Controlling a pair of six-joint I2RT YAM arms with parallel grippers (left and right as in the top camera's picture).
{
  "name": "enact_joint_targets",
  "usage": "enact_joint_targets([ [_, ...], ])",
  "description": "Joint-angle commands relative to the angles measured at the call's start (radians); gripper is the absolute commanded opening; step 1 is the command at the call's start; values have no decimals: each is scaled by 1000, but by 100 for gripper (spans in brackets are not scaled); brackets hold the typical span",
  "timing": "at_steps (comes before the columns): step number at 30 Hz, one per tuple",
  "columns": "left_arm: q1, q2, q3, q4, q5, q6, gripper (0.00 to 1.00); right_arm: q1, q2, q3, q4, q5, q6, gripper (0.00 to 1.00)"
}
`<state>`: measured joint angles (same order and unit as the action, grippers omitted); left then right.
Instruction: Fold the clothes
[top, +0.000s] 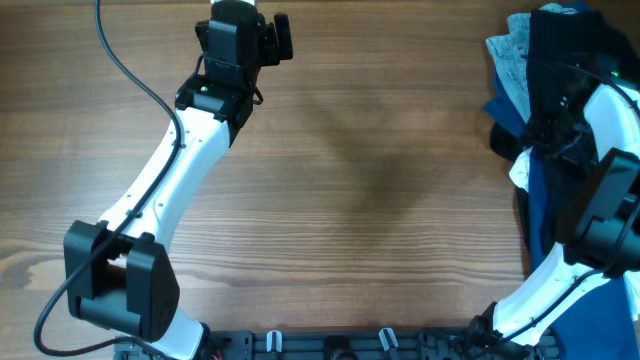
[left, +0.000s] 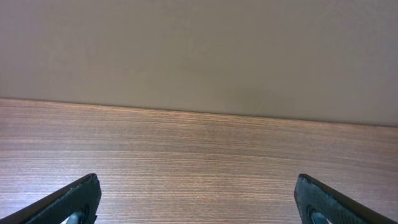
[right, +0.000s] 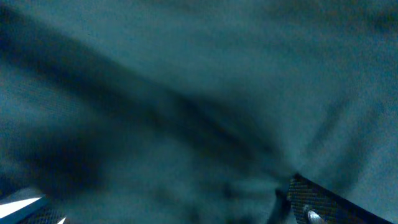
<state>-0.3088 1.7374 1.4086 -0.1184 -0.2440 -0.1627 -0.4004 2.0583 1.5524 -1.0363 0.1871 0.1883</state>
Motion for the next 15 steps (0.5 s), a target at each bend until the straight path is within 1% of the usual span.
enact_joint_targets([
  [1, -3, 14, 13, 1, 9, -10, 100, -8, -16, -10, 5, 13, 53, 100],
  [3, -3, 16, 13, 1, 9, -10, 100, -5, -34, -10, 21, 9, 27, 100],
  [5, -3, 19, 13, 0, 9, -10, 100, -4, -45, -10, 38, -13, 18, 91],
  [7, -3, 24, 13, 2, 9, -10, 100, -3, -47, -10, 60, -54, -45, 89],
  [8, -4, 27, 13, 2, 9, -10, 100, -3, -47, -10, 71, -77, -63, 91],
  [9, -4, 30, 13, 2, 9, -11, 100, -3, -47, -10, 88, -106, -95, 97],
  [12, -4, 40, 13, 2, 12, -36, 100, 1, -47, -9, 115, -130, -137, 100],
  [15, -4, 42, 13, 7, 13, -37, 100, 11, -47, 1, 127, -145, -163, 100],
])
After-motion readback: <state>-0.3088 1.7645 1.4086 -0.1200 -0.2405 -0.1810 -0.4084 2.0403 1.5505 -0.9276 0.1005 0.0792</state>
